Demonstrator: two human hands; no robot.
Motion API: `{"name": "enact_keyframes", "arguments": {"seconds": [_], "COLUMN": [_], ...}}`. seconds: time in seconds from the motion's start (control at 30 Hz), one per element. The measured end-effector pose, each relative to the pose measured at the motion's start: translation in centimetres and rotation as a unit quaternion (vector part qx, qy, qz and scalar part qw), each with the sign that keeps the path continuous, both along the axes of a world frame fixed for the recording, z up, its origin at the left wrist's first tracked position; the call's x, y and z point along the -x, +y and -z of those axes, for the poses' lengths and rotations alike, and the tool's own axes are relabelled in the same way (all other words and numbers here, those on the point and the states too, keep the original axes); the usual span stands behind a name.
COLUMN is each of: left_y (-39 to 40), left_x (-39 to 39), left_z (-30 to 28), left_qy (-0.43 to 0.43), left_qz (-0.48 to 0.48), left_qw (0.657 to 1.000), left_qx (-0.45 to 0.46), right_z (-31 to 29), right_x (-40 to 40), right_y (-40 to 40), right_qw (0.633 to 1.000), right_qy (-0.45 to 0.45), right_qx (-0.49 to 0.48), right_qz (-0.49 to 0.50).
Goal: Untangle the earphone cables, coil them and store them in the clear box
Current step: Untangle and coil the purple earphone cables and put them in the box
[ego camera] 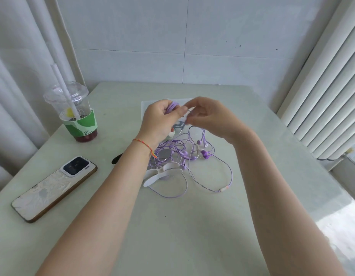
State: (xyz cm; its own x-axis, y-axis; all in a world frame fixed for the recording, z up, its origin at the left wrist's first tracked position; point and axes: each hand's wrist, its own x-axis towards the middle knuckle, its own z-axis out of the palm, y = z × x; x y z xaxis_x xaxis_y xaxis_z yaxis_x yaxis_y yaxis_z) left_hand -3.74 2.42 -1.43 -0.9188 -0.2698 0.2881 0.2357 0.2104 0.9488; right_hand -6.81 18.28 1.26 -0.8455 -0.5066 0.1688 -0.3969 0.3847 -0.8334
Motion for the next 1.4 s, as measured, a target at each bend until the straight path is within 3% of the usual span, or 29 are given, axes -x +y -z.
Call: {"name": "enact_keyframes", "arguments": {"seconds": [0.07,0.23,0.3,0.37,0.43,0.53,0.6,0.67,0.77,0.9,1.2,1.4], "left_y": [-0.5,-2.6,-3.0,-3.1,-3.3,-3.1,-2.6,-1.9,-1.3,-0.8,-2.5,-3.3], "left_x": [0.1,0.4,0.5,0.7,0.8,0.9,0.6,0.2,-0.3,-0.4,0.6,1.2], "left_z": [-0.1,-0.2,-0.3,-0.2,0.0,0.3,0.2,0.0,-0.3,-0.3,0.5,0.8], "left_qy": [0.038,0.100,0.095,0.085,0.076,0.035,0.002,-0.017,-0.040,-0.052,-0.007,0.005], "left_qz": [-0.056,-0.227,-0.263,-0.280,-0.258,-0.143,-0.061,-0.006,0.041,0.075,-0.141,-0.227], "left_qw": [0.997,0.966,0.957,0.954,0.961,0.988,0.998,1.000,0.998,0.995,0.990,0.973], "left_qx": [-0.023,-0.074,-0.074,-0.069,-0.068,-0.047,-0.022,0.004,0.025,0.027,-0.017,-0.041], "right_z": [0.3,-0.3,-0.3,0.0,-0.2,-1.0,-1.0,-1.2,-1.2,-1.0,-0.9,-0.6], "right_x": [0.5,1.5,1.8,2.2,1.9,0.5,0.2,0.1,0.1,-0.3,0.5,0.9], "right_y": [0.0,1.3,1.8,2.4,3.0,3.1,2.7,2.1,1.7,0.7,1.9,3.5], "right_qw": [0.996,0.972,0.965,0.955,0.944,0.918,0.908,0.935,0.987,1.000,0.988,0.955], "right_qy": [0.046,0.086,0.081,0.078,0.050,-0.041,-0.040,0.011,0.040,0.002,0.016,-0.050], "right_qx": [-0.027,0.086,0.073,-0.010,-0.162,-0.358,-0.404,-0.346,-0.142,-0.022,-0.095,-0.274], "right_qz": [0.065,0.199,0.239,0.286,0.284,0.163,0.103,0.083,0.066,-0.017,0.121,0.107]}}
